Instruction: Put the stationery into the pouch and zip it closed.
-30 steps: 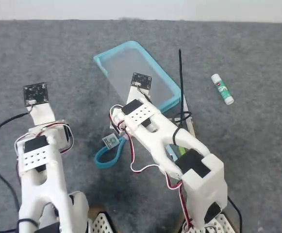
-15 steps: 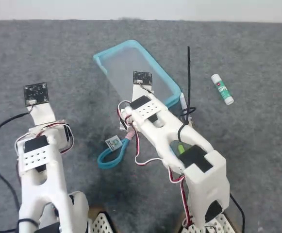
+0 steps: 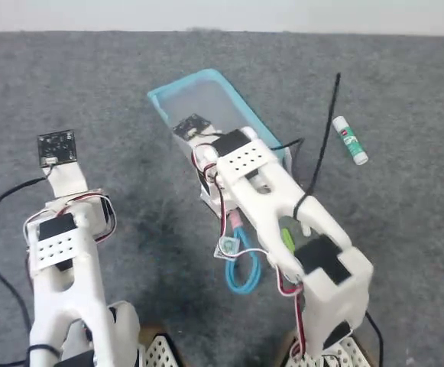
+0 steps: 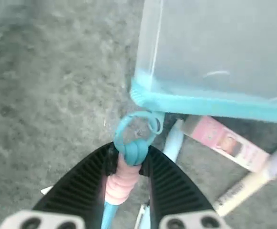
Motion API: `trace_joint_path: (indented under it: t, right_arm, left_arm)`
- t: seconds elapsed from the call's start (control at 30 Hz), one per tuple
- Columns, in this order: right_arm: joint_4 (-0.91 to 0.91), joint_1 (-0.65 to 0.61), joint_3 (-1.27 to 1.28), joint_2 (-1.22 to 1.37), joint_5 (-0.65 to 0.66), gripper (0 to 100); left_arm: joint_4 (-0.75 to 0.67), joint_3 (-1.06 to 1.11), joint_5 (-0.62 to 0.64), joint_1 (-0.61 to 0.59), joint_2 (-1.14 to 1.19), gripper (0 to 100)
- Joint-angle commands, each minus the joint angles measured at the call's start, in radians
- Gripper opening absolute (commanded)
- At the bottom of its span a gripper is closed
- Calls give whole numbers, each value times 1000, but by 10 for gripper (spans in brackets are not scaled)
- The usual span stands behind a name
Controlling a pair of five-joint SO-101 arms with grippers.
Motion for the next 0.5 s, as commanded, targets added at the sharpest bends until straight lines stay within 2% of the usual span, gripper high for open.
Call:
trace_joint_path:
  t: [0.0, 0.1, 0.3, 0.47]
  right_arm:
    - [15, 16, -29, -176, 34, 6]
    - [-48, 22, 92, -334, 41, 6]
    - [-328, 1, 565, -734, 176, 6]
    - [-433, 13, 798, -877, 242, 6]
  left_arm:
    - [-34, -12, 17, 9, -38, 121]
    - [-34, -12, 17, 9, -38, 122]
    - [-31, -16, 15, 11, -40, 123]
    - [-15, -18, -57, 35, -48, 123]
